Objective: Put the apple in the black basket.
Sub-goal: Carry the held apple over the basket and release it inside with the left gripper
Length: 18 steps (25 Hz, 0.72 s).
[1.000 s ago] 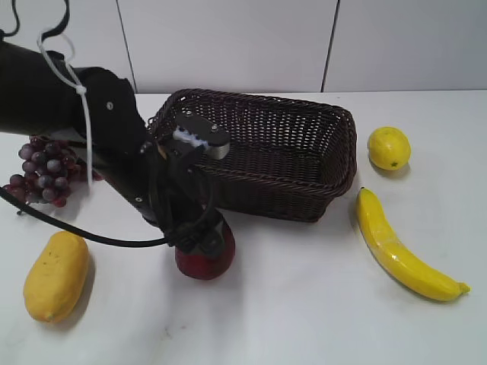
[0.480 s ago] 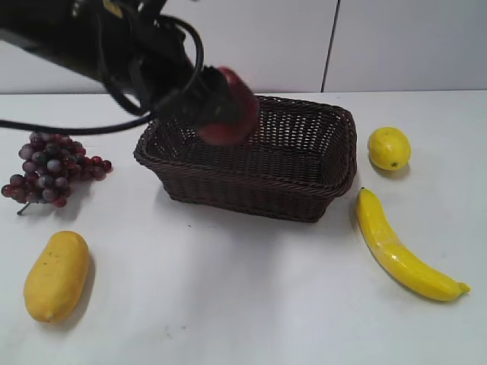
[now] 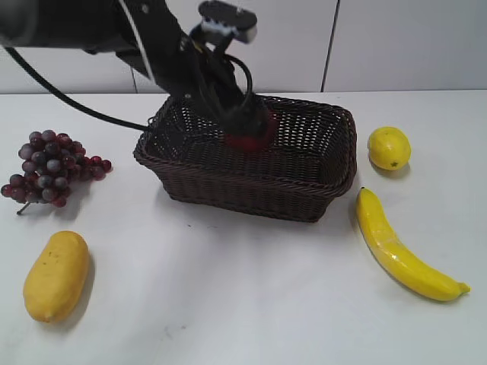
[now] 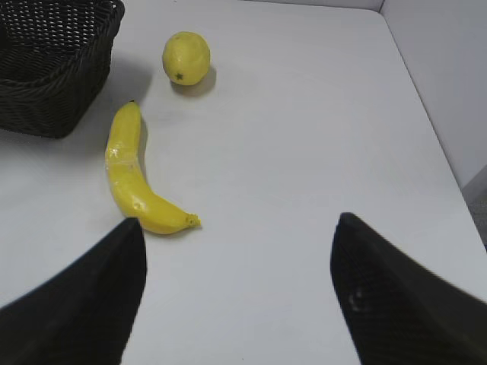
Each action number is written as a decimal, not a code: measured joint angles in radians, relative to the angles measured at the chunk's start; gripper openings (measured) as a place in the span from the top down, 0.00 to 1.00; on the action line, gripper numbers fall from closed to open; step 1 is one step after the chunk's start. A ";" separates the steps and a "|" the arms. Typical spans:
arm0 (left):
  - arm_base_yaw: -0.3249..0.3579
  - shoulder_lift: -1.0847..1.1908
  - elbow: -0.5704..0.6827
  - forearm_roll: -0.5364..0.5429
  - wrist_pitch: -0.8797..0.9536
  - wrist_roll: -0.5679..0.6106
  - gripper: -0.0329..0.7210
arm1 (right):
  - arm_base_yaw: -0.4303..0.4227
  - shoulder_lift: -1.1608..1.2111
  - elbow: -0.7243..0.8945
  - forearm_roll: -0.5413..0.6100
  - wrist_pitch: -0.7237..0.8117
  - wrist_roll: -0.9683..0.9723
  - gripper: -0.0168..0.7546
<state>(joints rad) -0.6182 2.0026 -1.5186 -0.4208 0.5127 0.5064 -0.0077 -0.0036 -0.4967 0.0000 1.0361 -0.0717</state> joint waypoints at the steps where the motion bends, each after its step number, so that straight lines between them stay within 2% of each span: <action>1: 0.001 0.032 -0.010 0.003 0.004 0.000 0.23 | 0.000 0.000 0.000 0.000 0.000 0.000 0.24; 7: 0.000 0.127 -0.029 0.045 0.005 0.000 0.24 | 0.000 0.000 0.000 0.000 0.000 0.000 0.24; 12: 0.001 0.129 -0.034 0.046 -0.035 0.000 0.09 | 0.000 0.000 0.000 0.000 0.000 0.000 0.24; 18: 0.001 0.087 -0.034 0.047 -0.019 0.000 0.05 | 0.000 0.000 0.000 0.000 0.000 0.000 0.24</action>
<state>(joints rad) -0.6170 2.0901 -1.5526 -0.3741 0.4941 0.5064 -0.0077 -0.0036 -0.4967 0.0000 1.0361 -0.0717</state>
